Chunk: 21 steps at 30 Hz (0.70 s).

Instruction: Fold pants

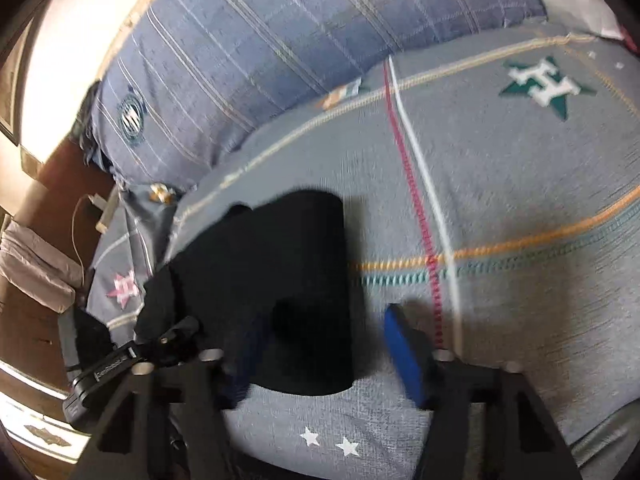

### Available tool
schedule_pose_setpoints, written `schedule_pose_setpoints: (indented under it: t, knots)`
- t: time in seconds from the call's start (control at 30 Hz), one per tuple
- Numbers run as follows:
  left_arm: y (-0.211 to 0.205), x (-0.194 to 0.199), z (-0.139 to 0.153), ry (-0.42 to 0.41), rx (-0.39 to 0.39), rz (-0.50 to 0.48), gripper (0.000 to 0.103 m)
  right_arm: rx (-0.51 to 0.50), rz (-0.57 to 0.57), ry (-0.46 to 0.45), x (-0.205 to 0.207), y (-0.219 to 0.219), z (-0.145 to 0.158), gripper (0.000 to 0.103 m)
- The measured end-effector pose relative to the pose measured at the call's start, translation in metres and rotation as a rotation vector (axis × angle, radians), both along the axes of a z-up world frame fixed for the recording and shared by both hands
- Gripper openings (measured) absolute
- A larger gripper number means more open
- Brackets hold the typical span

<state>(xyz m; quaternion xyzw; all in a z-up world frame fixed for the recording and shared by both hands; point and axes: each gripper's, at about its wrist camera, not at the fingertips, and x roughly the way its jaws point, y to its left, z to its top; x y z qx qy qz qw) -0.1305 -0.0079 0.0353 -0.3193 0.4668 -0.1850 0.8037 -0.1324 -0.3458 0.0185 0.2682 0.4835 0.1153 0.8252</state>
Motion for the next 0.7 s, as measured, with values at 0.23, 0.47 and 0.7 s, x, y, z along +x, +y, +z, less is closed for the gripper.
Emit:
schedule_pose_setpoints:
  t: [0.23, 0.47, 0.7]
  knots:
    - [0.005, -0.008, 0.001, -0.009, 0.012, -0.002, 0.018, 0.098, -0.003, 0.034, 0.01, -0.002, -0.015, 0.041]
    - [-0.038, -0.016, 0.02, 0.003, 0.133, -0.064, 0.018, 0.046, 0.031, -0.079, -0.011, -0.009, 0.027, 0.023]
    - [-0.112, -0.018, 0.049, 0.015, 0.02, -0.199, 0.018, -0.083, -0.067, -0.231, -0.039, -0.066, 0.09, 0.023]
